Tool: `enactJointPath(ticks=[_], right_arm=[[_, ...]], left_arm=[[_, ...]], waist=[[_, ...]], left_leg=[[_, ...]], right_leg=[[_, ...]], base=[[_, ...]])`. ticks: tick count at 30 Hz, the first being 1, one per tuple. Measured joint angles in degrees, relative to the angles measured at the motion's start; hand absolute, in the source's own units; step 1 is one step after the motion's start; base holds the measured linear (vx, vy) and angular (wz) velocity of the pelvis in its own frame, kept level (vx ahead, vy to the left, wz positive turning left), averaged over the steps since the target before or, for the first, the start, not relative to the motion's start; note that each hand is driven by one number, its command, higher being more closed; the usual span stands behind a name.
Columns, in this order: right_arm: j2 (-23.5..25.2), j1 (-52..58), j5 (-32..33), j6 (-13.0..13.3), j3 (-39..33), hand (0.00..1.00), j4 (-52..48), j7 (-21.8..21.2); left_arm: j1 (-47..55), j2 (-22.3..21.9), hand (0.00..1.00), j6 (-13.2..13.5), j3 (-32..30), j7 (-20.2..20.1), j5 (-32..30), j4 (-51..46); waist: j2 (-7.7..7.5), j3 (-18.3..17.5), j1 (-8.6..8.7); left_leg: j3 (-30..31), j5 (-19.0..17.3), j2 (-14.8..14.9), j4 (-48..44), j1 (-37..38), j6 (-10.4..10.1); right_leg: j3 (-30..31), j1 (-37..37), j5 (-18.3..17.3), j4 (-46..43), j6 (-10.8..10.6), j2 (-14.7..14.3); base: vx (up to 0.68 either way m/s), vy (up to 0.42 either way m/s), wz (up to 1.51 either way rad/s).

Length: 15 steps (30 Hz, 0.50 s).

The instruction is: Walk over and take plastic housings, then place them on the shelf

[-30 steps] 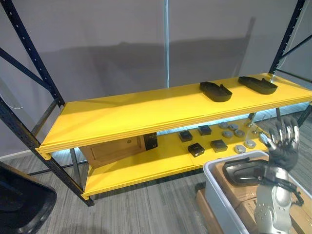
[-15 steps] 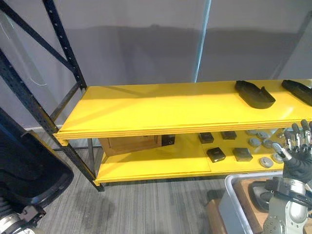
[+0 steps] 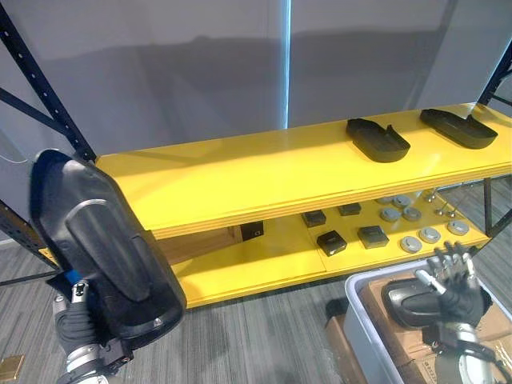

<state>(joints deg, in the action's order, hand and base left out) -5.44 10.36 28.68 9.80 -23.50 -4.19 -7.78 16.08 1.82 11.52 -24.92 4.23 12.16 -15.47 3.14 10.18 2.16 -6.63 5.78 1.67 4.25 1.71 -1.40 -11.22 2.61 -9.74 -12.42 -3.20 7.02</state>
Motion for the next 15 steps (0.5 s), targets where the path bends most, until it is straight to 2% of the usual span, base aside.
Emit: enactJointPath(ticks=[5,7,9,11,12,13,14,15], right_arm=[[1.5,1.4,-1.1,-1.1,2.3,0.00,2.8,0.4],[1.6,1.2,-1.3,-1.2,2.5,0.00,2.8,0.9],[1.6,1.1,-1.3,-1.2,2.9,0.00,2.8,1.2],[2.0,1.3,-2.5,-1.7,4.0,0.00,2.8,1.4],[2.3,1.4,-2.6,-1.7,4.2,0.00,2.8,1.5],[3.3,1.4,-2.8,-1.8,4.2,0.00,2.9,1.5],[3.6,1.7,-2.9,-1.8,4.2,0.00,2.9,1.5],[3.8,2.4,-3.2,-1.9,3.6,0.00,2.9,0.4]], left_arm=[[0.0,0.3,1.00,-1.3,2.3,-4.3,-1.3,1.4],[-0.1,0.7,1.00,-1.6,3.3,-4.9,-1.8,1.4],[-0.1,1.0,1.00,-1.9,4.0,-5.5,-1.8,1.4],[-0.1,1.4,1.00,-2.3,4.7,-6.2,-2.3,1.4],[-0.2,2.0,1.00,-2.3,4.9,-6.2,-2.3,1.3],[-0.6,3.3,1.00,-2.7,5.5,-6.2,-2.3,1.3],[-0.6,3.9,1.00,-2.9,5.8,-6.2,-2.2,1.3],[-0.9,4.9,1.00,-3.0,6.2,-6.6,-2.2,1.3]], waist=[[-0.05,-0.5,0.38],[-0.23,-0.6,0.27],[-0.58,-0.5,-0.07],[-0.86,-0.1,0.38],[-0.92,0.0,0.44],[-1.59,0.8,0.56],[-1.30,1.0,0.72],[-1.07,1.5,1.19]], left_leg=[[-1.4,-0.4,-0.4,0.7,1.6,0.0],[-1.6,-1.0,-0.6,0.3,1.5,-0.1],[-2.3,-3.0,-1.3,-1.4,1.5,0.0],[-2.4,-5.2,-1.4,-4.7,1.1,0.6],[-2.5,-5.6,-1.4,-5.1,1.5,0.9],[-2.4,-6.4,-1.1,-5.6,2.5,1.4],[-2.0,-6.9,-0.6,-6.0,2.7,1.6],[-1.3,-7.4,0.9,-6.5,2.2,1.8]], right_leg=[[1.5,0.9,0.2,1.0,-0.4,0.2],[1.9,0.7,0.1,0.5,-0.6,0.4],[2.7,-0.3,-1.3,-2.8,-1.5,1.5],[2.9,-4.7,-1.9,-14.4,-1.5,2.7],[2.9,-5.7,-1.8,-17.5,-1.5,3.1],[2.8,-8.6,-0.9,-24.0,0.5,3.8],[2.7,-9.2,-2.1,-25.1,1.1,3.7],[2.7,-11.5,-3.2,-21.7,0.7,2.2]], base=[[0.01,0.017,-0.15],[0.01,0.015,-0.10],[0.01,0.013,-0.16],[0.00,0.012,-0.09],[-0.01,0.013,-0.08],[-0.01,-0.009,-0.05],[-0.03,-0.047,0.05],[-0.02,-0.065,0.14]])
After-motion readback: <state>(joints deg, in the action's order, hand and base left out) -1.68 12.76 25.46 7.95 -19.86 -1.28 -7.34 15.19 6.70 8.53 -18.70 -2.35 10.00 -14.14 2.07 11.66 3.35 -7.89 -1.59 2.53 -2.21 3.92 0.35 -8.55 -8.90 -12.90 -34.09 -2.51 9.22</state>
